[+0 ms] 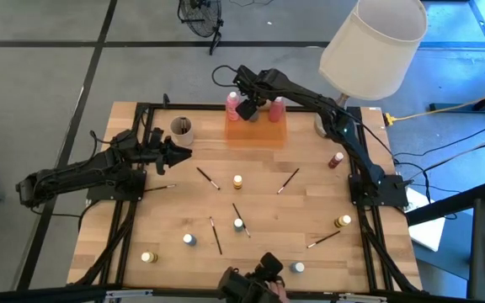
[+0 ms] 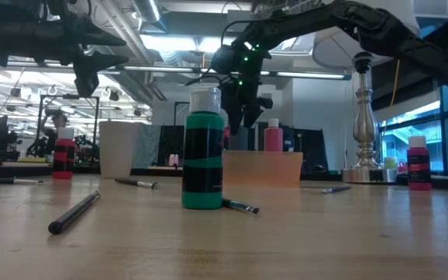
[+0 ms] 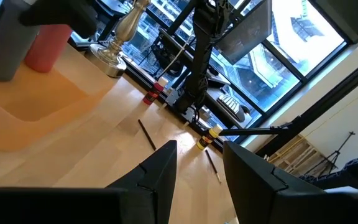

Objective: Pick & Place Paint Supplies
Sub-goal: Put the black paint bottle into the orange bin

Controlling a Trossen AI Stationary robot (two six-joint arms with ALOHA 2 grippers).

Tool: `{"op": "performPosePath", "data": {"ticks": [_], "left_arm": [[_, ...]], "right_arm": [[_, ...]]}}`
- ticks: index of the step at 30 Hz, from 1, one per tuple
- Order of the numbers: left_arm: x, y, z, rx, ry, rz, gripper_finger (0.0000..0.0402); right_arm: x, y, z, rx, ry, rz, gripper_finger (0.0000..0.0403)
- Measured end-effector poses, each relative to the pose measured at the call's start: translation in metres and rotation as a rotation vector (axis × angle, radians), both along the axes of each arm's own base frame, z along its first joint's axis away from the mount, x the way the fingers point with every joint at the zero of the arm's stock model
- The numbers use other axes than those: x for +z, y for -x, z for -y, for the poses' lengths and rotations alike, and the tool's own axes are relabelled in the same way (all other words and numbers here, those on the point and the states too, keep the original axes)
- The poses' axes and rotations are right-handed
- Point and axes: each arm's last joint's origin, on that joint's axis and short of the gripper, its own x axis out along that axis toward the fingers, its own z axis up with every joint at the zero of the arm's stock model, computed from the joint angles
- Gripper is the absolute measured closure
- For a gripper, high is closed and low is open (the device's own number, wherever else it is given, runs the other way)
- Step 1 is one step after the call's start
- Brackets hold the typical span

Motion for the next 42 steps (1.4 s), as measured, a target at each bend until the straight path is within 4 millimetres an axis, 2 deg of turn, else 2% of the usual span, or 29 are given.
{"op": "performPosePath", "data": {"ticks": [17, 26, 42], "left_arm": [[-0.0001, 0.0000, -0.0005, 0.015, -0.028, -0.004, 0.0274], [-0.0001, 0.0001, -0.0005, 0.015, -0.035, -0.005, 0.0274], [-0.0018, 0.0001, -0.0005, 0.015, -0.031, -0.022, 0.0274]], "right_arm": [[-0.0031, -0.0017, 0.0020, -0.001, 0.002, 0.008, 0.0193], [-0.0072, -0.0039, -0.0003, 0.008, -0.009, 0.002, 0.0148], [-0.0095, -0.0072, -0.0076, 0.020, -0.008, -0.017, 0.0142]]}}
